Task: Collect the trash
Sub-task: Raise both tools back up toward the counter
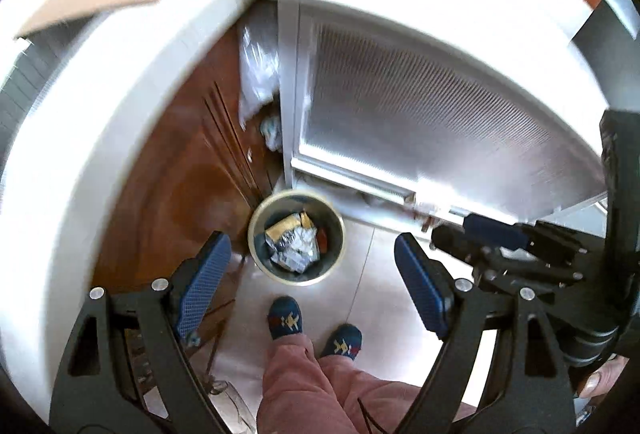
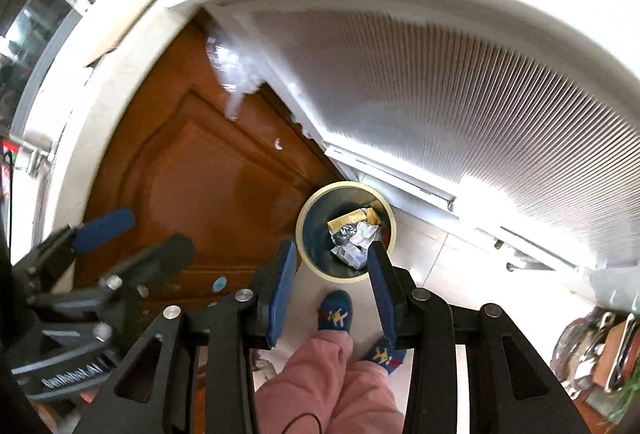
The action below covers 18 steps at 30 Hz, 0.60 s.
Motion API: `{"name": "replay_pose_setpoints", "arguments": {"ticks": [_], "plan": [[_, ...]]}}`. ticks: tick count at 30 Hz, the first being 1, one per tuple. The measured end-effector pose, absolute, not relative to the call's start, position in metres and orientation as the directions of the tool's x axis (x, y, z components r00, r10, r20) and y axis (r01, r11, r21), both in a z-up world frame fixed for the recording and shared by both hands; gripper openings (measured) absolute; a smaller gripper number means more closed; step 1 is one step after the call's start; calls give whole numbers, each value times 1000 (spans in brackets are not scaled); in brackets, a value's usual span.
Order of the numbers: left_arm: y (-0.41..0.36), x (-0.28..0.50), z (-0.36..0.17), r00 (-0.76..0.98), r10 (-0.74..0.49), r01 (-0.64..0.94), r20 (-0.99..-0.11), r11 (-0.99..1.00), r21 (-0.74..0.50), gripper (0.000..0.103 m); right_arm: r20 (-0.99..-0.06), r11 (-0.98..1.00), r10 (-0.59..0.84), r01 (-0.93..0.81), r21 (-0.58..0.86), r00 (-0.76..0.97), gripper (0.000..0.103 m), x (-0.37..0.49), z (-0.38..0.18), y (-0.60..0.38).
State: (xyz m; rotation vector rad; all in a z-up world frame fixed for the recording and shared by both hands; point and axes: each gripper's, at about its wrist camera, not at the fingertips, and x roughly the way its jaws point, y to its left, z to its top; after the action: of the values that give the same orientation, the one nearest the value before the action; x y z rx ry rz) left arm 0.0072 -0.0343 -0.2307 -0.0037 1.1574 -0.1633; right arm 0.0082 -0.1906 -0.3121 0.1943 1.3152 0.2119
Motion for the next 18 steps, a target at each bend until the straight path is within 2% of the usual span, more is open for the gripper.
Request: {"name": "replay_pose_setpoints", "arguments": {"ticks": [7, 18], "plan": [[-24, -12, -160, 490, -115, 110, -864, 992, -69, 82, -913, 959, 282, -116, 258, 296, 38, -3, -243, -178], [-17, -23, -62, 640, -73, 98, -765, 995, -13, 82, -820, 949, 314, -164, 268, 479, 41, -1, -127, -179]]}}
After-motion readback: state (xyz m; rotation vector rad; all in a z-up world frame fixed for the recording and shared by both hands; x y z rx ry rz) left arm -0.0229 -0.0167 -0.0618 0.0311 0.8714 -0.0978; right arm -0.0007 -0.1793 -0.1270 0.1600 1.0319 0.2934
